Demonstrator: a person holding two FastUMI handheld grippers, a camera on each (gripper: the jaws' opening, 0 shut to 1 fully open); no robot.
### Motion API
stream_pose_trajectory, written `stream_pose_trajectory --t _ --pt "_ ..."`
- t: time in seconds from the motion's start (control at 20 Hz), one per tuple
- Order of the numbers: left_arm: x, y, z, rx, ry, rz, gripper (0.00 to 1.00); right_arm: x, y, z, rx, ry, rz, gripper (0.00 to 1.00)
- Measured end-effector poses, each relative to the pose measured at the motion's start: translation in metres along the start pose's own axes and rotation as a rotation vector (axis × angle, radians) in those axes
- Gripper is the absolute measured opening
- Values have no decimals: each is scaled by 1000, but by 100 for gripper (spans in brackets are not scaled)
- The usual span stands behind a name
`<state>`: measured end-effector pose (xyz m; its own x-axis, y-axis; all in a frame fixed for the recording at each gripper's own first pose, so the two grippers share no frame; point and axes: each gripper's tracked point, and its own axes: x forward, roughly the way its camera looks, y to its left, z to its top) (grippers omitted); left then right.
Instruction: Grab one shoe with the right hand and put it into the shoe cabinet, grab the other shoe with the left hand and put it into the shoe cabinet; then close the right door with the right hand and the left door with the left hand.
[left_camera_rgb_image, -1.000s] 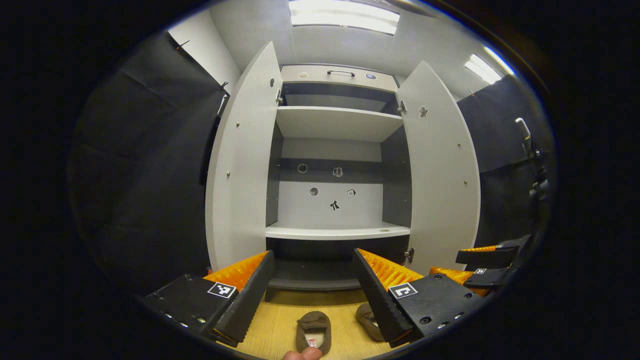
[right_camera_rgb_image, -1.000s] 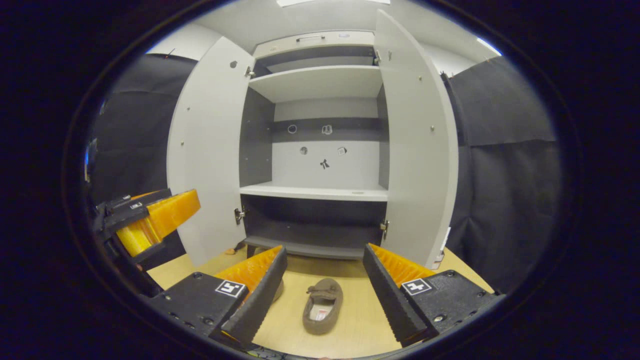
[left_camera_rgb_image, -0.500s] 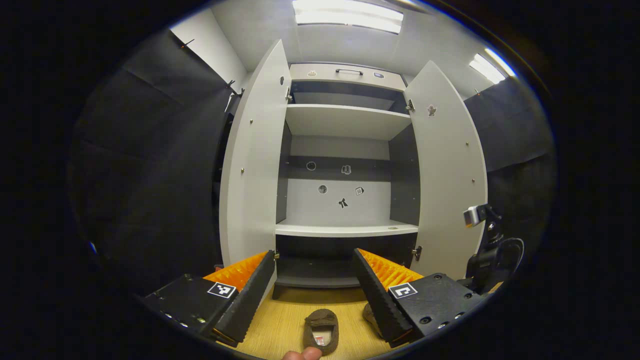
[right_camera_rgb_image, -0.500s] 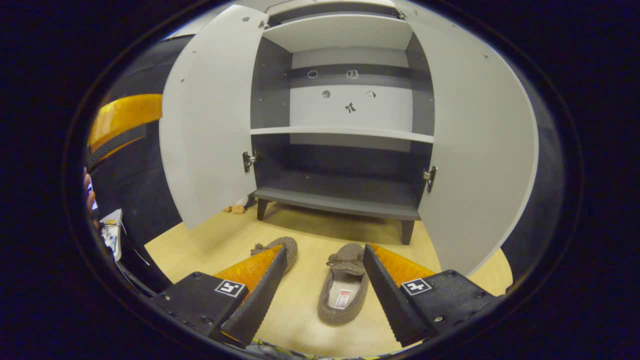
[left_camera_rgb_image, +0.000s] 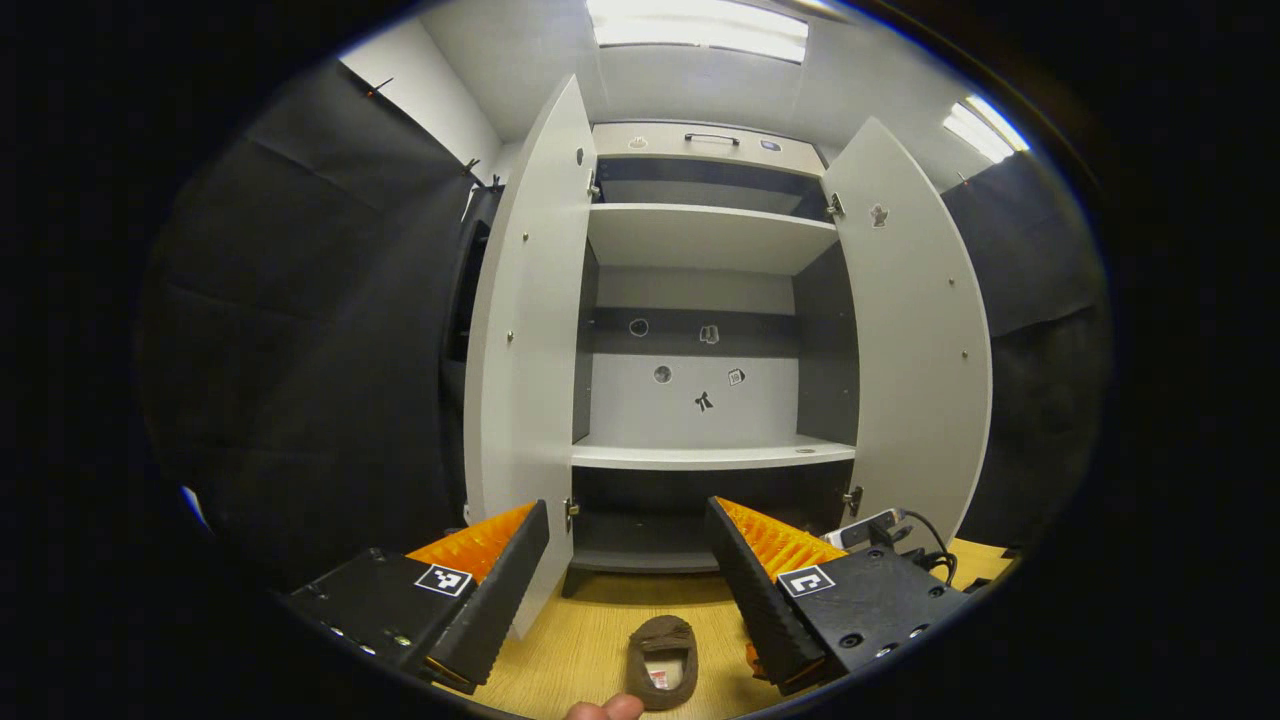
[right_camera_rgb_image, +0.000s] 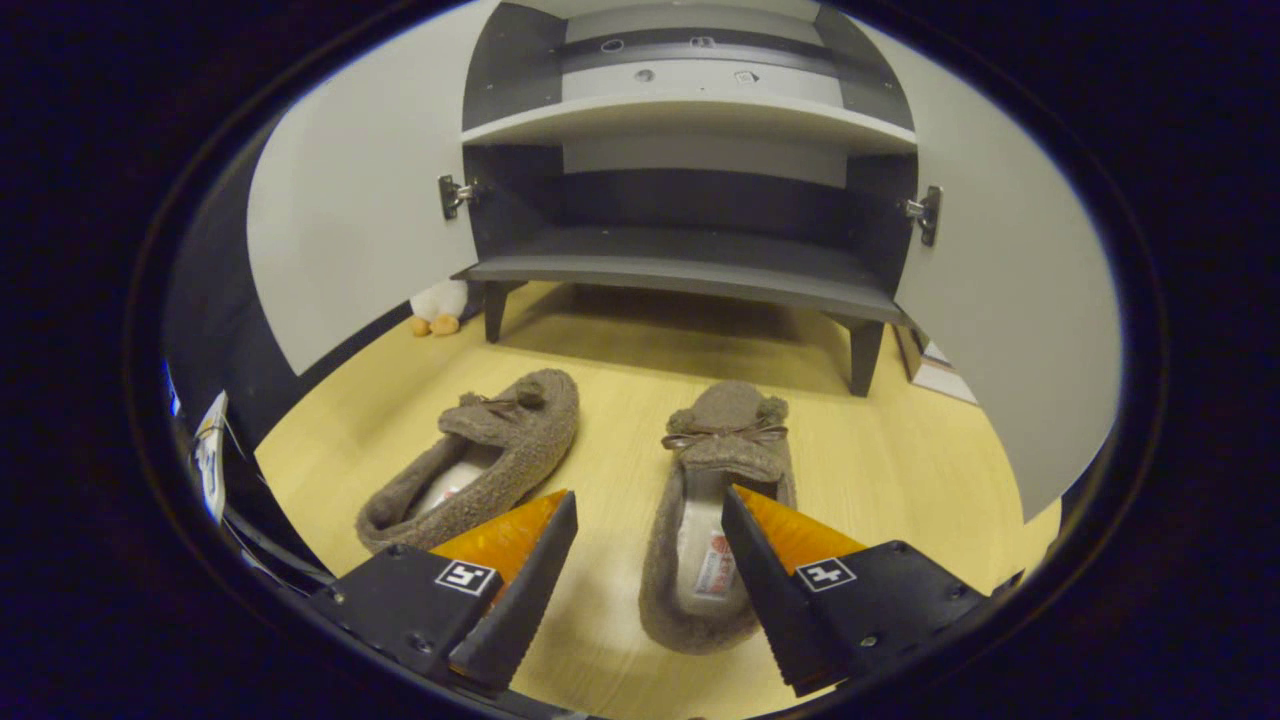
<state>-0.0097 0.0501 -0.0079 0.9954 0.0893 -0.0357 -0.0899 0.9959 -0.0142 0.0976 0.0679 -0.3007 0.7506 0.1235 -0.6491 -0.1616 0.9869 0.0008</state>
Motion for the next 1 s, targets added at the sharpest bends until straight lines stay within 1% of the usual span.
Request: stream_pose_trajectory --t 0.05,0.1,0.25,0.3,0.35,0.4,0.45,0.5,0.55,0.65,0.7,0.75,0.8,0.9,1.0 --pt "2 1 -1 -1 3 2 95 6 -1 -2 -1 10 -4 93" --pt "2 1 -3 -2 7 4 95 11 -2 -4 -2 19 -10 86" --pt "3 3 -6 -2 17 7 95 27 -5 -8 -9 39 -29 79" --pt "3 4 -5 -1 18 7 95 31 -5 -9 -12 45 -34 71" --pt "4 4 -5 1 18 9 95 35 -7 -9 -15 47 -45 68" --pt "5 6 -6 3 17 12 95 38 -9 -10 -18 47 -60 60" --pt "6 7 -5 3 16 15 95 42 -11 -10 -22 48 -70 60" --pt "6 8 -5 1 15 17 95 46 -14 -12 -30 50 -78 49" --pt "8 8 -6 -1 17 18 95 49 -16 -12 -41 43 -85 46" --pt "9 8 -9 -7 24 16 95 54 -20 -10 -66 22 -94 32" --pt "10 7 -10 -12 26 13 95 53 -23 -9 -78 10 -101 28" --pt "10 7 -10 -16 28 11 95 57 -22 -10 -69 -12 -85 22" --pt "10 7 -11 -18 28 8 95 54 -20 -5 -64 -21 -69 12" --pt "10 6 -11 -16 30 5 95 47 -22 3 -68 -61 -62 7" --pt "10 6 -11 -13 30 3 95 38 -26 12 -103 -101 -71 6"
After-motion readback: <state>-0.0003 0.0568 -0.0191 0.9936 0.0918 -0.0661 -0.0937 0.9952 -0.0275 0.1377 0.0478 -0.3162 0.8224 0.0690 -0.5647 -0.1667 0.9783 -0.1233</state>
